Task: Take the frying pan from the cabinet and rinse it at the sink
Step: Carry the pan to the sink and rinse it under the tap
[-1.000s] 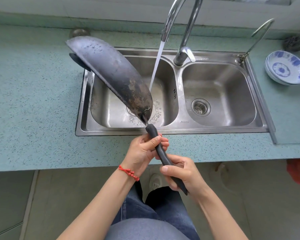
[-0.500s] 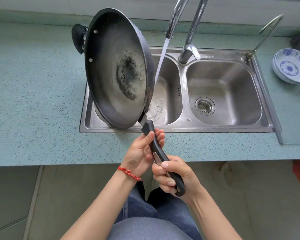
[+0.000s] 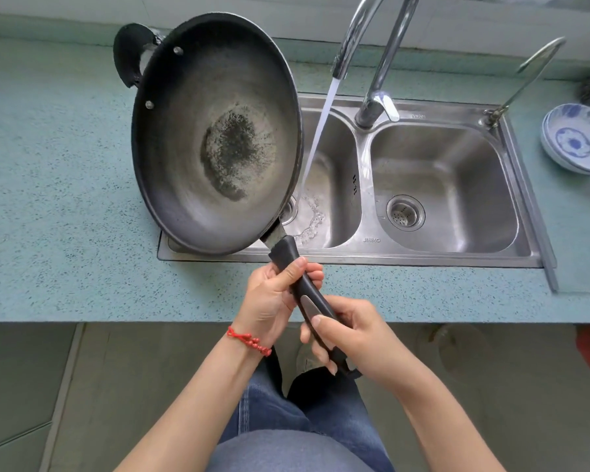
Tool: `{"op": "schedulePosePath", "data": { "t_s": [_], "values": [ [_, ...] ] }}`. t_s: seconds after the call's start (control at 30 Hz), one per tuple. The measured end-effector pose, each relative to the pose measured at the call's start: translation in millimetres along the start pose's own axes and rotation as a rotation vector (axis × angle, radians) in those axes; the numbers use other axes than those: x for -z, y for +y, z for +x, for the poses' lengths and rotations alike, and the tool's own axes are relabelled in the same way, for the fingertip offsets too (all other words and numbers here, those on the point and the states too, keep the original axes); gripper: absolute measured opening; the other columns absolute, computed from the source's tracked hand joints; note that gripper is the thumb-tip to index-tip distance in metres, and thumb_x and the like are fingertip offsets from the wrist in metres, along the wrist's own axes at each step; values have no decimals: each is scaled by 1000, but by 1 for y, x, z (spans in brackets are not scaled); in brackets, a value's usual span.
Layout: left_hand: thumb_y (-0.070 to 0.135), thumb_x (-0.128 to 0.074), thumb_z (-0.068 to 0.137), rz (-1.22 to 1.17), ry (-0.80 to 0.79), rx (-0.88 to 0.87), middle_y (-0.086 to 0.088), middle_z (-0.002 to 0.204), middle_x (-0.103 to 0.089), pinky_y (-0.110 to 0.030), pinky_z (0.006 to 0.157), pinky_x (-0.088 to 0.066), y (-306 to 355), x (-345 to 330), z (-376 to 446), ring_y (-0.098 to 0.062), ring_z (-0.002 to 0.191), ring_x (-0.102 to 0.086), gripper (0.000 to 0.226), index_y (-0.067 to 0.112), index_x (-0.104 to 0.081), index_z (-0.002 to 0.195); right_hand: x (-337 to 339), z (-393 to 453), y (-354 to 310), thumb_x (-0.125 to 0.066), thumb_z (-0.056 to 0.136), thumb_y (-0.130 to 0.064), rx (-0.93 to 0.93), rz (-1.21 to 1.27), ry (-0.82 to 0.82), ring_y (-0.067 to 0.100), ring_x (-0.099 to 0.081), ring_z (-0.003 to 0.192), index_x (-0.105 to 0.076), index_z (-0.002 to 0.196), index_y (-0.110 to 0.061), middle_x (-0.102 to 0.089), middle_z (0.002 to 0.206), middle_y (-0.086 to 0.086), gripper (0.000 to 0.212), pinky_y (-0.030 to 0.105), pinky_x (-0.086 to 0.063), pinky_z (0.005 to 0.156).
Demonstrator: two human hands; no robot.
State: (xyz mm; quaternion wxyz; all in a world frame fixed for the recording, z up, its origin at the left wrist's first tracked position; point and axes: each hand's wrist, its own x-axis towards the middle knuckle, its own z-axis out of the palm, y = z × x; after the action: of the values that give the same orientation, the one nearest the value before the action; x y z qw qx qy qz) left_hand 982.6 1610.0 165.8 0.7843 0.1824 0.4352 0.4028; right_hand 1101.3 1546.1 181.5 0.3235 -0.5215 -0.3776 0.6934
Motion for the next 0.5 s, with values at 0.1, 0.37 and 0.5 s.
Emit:
{"op": "schedulePosePath", "data": {
  "t_s": [0.1,0.37,0.5],
  "values": [
    [1,-47,86,-15,31,-9,-3,55,-68,-17,54,-53,0,2,1,-8,51,-64,17,1,-57,72,-8,2,5,-47,80,-13,41,33,47,18,-44,45,-53,86,8,-55,69,12,22,25,-36,37],
    [2,-55,82,72,150,-49,-4,55,-69,-17,50,-52,-3,4,7,-9,50,-64,9,0,-58,74,-24,8,11,-53,81,-9,23,419,7,12,-44,43,-48,83,-3,-54,65,5,8,20,-36,37],
    [4,-58,82,143,178,-40,-4,55,-70,-17,49,-51,-7,2,8,-10,49,-64,10,-3,-59,76,-28,7,13,-51,82,-7,27,516,15,13,-44,44,-47,82,-3,-54,64,5,6,20,-38,38]
  ]
}}
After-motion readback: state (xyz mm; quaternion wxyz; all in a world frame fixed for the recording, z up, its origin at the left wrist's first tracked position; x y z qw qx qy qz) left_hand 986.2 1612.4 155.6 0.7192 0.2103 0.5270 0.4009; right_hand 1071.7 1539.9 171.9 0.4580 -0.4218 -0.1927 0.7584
